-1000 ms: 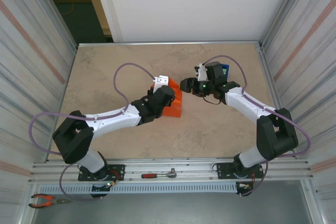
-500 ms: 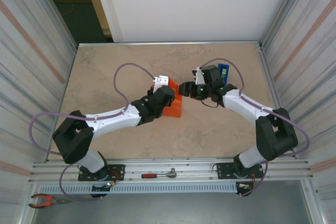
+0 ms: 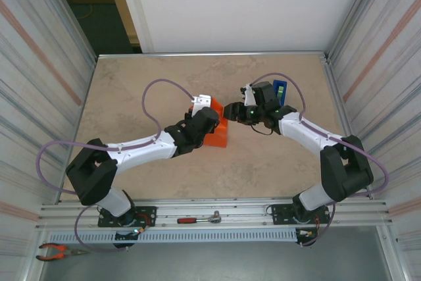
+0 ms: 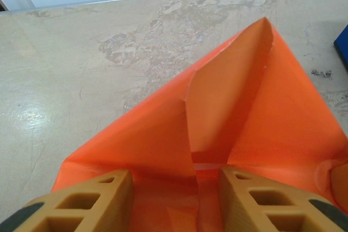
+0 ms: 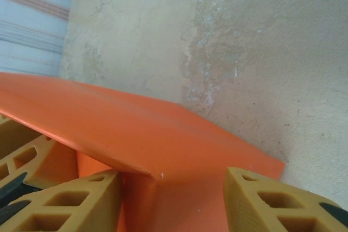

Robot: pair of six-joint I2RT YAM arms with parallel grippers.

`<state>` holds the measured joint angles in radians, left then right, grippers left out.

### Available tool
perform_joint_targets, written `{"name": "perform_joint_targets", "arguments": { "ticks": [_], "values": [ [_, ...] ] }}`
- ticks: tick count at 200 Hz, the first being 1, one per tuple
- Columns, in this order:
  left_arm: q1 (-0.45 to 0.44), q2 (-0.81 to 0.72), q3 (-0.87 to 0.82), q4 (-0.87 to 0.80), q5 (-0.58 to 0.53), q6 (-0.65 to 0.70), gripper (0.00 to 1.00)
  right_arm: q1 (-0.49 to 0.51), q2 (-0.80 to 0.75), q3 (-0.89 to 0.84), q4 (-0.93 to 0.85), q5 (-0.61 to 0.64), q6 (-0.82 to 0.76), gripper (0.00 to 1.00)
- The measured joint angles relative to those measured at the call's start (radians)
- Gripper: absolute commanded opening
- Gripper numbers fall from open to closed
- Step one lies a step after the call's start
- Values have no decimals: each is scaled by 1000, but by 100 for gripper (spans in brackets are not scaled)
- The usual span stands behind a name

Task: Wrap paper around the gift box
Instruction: Fold the wrapping paper for the gift box.

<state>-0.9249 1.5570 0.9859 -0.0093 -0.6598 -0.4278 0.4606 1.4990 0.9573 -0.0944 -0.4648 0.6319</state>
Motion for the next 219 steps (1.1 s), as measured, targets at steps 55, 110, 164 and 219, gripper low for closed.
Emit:
{"name": "perform_joint_targets", "arguments": {
  "ticks": [55, 110, 164, 219],
  "values": [
    [0, 0, 0, -1, -1, -3, 44, 1, -9, 0, -5, 4, 15, 50],
    [0, 0, -1, 0, -4, -4, 44, -80, -66, 40, -30, -10, 35, 44],
    [0, 1, -1, 1, -7, -6, 44, -82, 179, 266, -38, -100, 98, 0],
    [0, 1, -3, 4, -10, -10, 44, -37, 346, 346, -50, -216, 150, 0]
  ]
}}
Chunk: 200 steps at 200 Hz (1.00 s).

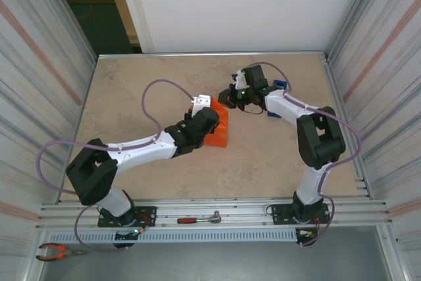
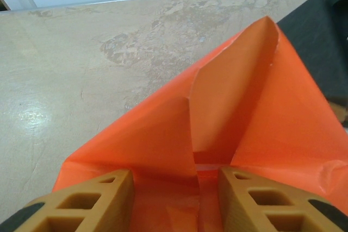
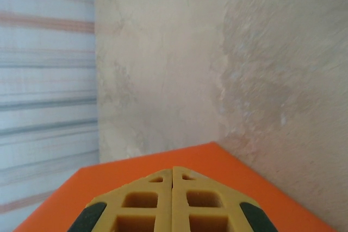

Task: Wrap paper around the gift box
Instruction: Fold the wrapping paper for the gift box.

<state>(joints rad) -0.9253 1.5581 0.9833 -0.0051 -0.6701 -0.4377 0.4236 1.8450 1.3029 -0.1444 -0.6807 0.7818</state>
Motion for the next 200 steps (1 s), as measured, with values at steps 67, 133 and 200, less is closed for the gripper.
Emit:
{"name": "perform_joint_targets", "arguments": {
  "ticks": [67, 133, 200],
  "values": [
    [-8, 0, -4, 0, -15, -8, 43, 41, -62, -48, 14, -39, 0, 0],
    [-8, 0, -4, -1, -19, -13, 43, 56, -145, -103, -11, -27, -5, 0],
    [-13, 0, -5, -4, -27, -17, 43, 62, -169, -132, 14, -4, -8, 0]
  ]
}}
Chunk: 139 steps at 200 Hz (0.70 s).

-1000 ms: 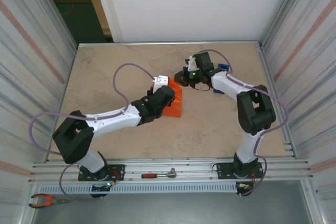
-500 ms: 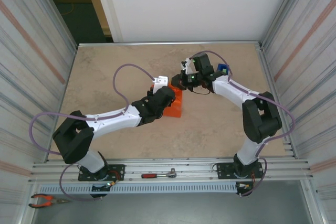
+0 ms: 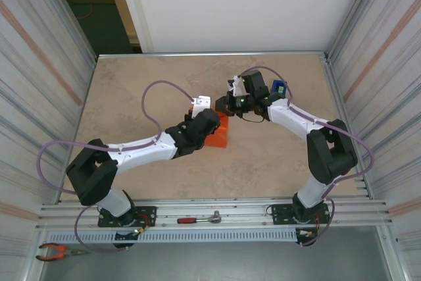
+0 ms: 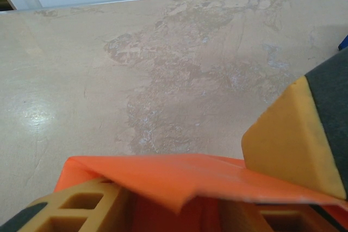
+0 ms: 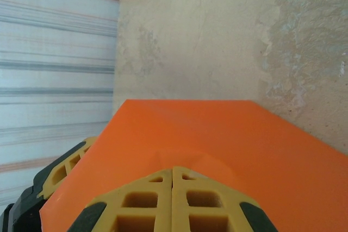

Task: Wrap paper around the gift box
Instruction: Fold the wrapping paper for the gift box.

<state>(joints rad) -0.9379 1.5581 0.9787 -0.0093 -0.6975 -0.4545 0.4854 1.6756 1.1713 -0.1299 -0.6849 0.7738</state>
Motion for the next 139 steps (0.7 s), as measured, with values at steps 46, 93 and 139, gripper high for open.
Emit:
{"name": "perform_joint_targets", "arguments": {
  "ticks": [46, 93, 139],
  "values": [
    [0, 0, 0, -1, -3, -6, 43, 5, -35, 0, -66, 43, -9, 0],
    [-3, 0, 0, -4, -3, -6, 43, 12, -58, -47, -29, 68, -22, 0],
    [12, -40, 6, -55, 69, 0, 45, 21, -94, -114, 51, 87, -22, 0]
  ]
}}
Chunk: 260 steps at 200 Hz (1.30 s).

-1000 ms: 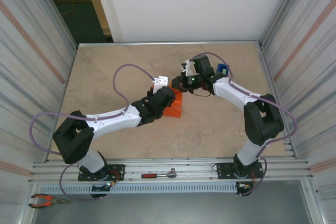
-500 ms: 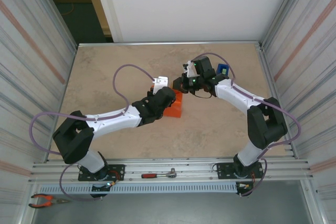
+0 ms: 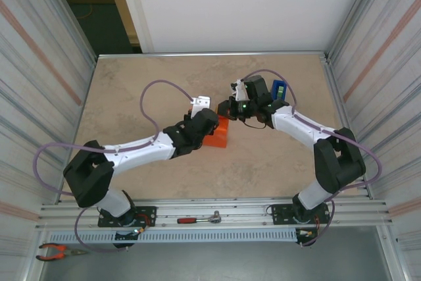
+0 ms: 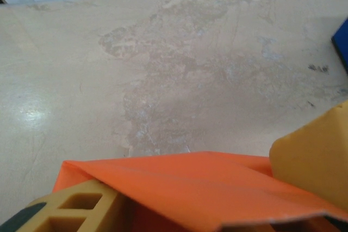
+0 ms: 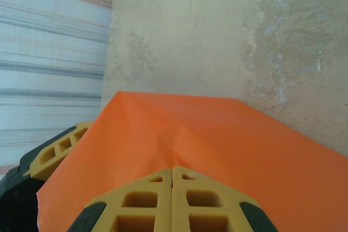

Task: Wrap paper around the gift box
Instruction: Fold the wrapping paper for the gift box.

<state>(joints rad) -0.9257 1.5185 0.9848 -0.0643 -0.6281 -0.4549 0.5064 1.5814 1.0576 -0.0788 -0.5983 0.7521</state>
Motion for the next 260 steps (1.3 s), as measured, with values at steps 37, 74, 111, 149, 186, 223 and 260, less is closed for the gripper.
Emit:
{"name": "perform_joint_targets", "arguments": {
  "ticks": [37, 74, 111, 149, 186, 223, 260],
  "values": [
    [149, -111, 59, -187, 288, 6, 48, 0, -15, -33, 51, 16, 0, 0],
    [346, -181, 237, -266, 558, 4, 49, 0, -28, -59, 86, 27, 0, 0],
    [492, -63, 405, -285, 774, 14, 40, 0, -30, -67, 103, 27, 0, 0],
    [512, 222, 575, -410, 926, 106, 20, 0, -30, -68, 106, 30, 0, 0],
    [512, 409, 740, -591, 1048, 213, 16, 0, -30, -72, 113, 31, 0, 0],
    [500, 434, 806, -725, 1121, 305, 15, 0, -30, -74, 120, 32, 0, 0],
    [472, 455, 855, -853, 1162, 391, 11, 0, -30, -74, 121, 34, 0, 0]
  ]
}}
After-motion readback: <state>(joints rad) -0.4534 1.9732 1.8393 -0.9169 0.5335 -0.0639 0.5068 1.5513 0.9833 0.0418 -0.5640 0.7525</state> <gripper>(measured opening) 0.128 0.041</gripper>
